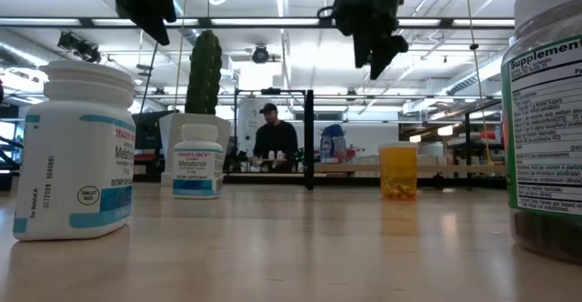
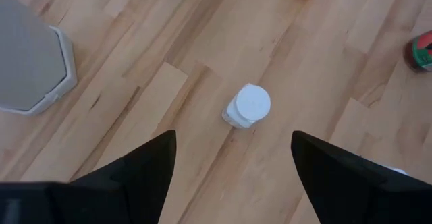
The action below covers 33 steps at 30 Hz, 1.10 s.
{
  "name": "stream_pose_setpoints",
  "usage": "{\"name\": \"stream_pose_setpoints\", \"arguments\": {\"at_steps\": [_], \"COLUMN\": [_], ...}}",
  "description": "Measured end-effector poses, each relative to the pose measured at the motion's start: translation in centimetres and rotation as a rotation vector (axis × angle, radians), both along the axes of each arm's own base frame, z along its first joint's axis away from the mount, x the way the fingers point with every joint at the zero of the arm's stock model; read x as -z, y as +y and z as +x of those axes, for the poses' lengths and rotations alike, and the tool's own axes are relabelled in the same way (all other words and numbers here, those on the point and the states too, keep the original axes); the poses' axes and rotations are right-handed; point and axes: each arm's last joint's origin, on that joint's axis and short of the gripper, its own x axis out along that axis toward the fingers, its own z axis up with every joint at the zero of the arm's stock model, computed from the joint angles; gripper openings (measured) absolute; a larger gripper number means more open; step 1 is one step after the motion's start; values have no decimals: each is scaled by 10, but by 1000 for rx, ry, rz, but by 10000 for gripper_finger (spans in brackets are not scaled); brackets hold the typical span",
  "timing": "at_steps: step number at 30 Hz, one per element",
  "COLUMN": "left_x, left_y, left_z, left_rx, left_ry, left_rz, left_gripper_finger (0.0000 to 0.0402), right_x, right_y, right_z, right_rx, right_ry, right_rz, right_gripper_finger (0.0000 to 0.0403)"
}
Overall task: Pick and place medicine bottles onto shelf by color
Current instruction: Put the orange pill bottle on the shelf
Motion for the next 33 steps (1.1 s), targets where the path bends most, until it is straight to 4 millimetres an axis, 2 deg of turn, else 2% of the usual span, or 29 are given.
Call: {"name": "stream_pose_setpoints", "arguments": {"at_steps": [7, 12, 16, 21, 27, 33], "left_x": [0, 0, -2, -3, -3, -3], "left_y": [0, 0, -1, -3, -15, -29], "left_z": [0, 1, 3, 6, 4, 1], "left_rx": [2, 2, 2, 12, 65, 129], "left_ry": [0, -7, -38, -67, -65, -64], "left_rz": [-3, -5, -9, -17, -24, -27], "left_gripper_finger": [298, 298, 298, 298, 298, 298], "right_x": [1, 3, 19, 56, 88, 104], "right_y": [66, 93, 108, 126, 134, 133], "right_z": [13, 16, 15, 19, 15, 11], "right_rx": [42, 151, 224, 259, 371, 452], "right_ry": [21, 26, 76, 88, 126, 134], "right_rz": [77, 107, 128, 166, 181, 149], "right_gripper_finger": [271, 266, 268, 278, 305, 343]}}
